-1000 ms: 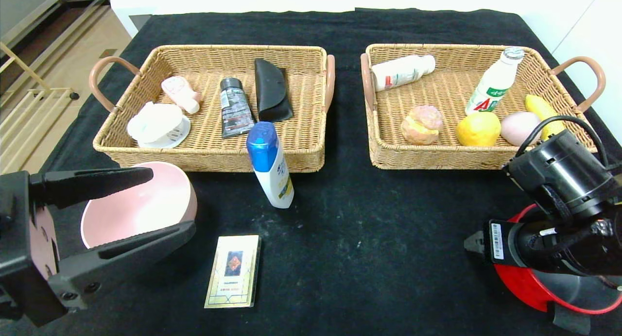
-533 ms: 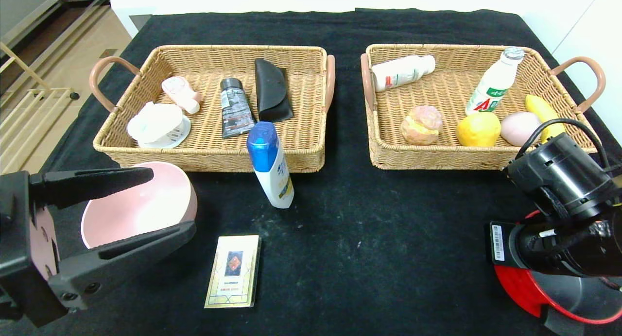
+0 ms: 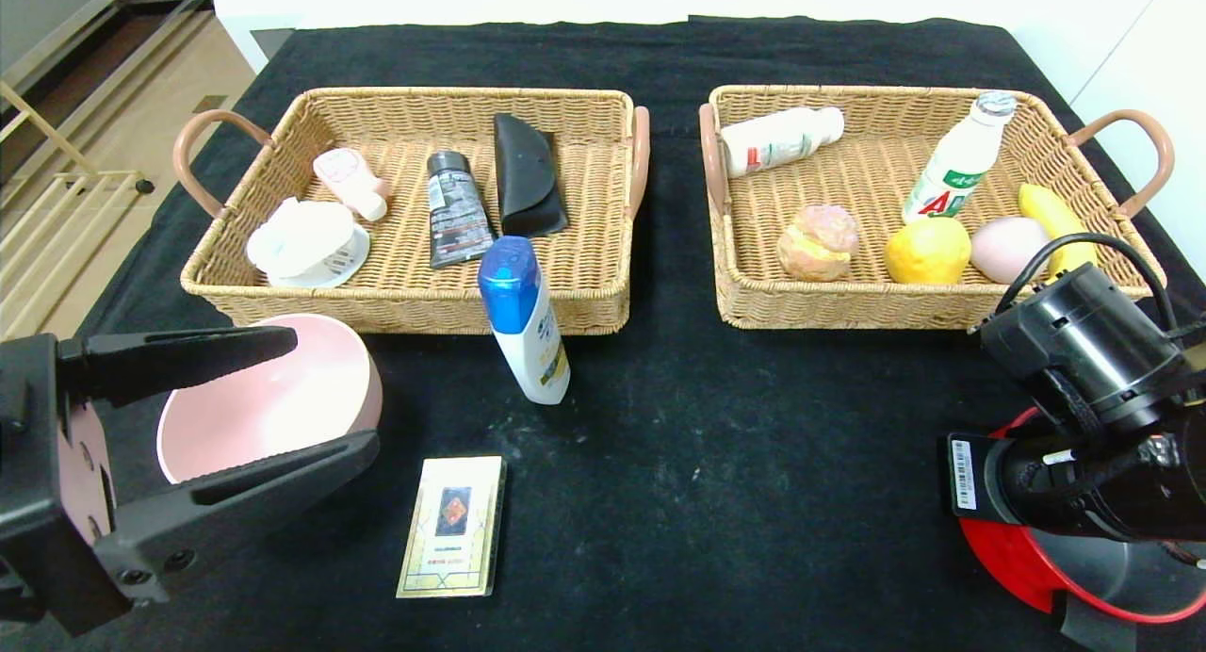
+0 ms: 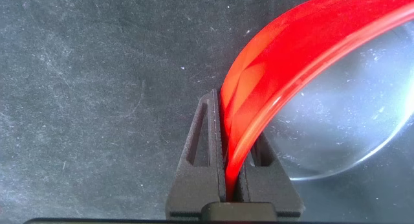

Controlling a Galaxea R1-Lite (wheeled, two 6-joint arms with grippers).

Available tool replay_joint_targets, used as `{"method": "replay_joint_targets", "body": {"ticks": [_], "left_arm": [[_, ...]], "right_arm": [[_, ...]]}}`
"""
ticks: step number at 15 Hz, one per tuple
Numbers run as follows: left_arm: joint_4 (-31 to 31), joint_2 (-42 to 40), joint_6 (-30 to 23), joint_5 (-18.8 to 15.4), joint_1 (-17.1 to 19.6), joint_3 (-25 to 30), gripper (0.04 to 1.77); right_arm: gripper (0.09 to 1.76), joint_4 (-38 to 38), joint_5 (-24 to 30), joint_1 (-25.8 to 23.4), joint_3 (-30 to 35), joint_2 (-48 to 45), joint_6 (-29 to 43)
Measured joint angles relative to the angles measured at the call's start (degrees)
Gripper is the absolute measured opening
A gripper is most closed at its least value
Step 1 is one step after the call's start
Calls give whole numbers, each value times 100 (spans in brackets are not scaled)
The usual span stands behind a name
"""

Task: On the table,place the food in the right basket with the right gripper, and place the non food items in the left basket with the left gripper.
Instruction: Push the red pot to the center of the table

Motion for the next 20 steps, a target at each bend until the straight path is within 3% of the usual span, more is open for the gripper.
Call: {"method": "replay_joint_targets", "body": {"ticks": [12,17,20], "left_arm": [[7,5,2,-4,-9,2,172],[17,6,9,0,0,2,172],[17,20,28,22,6,-6,172]], "right_arm": [[20,88,0,93,-171,-183,-44],[20,256,-317,669,-310,-402,-66],[20,522,-418,1192,-753,-332,-61]]}}
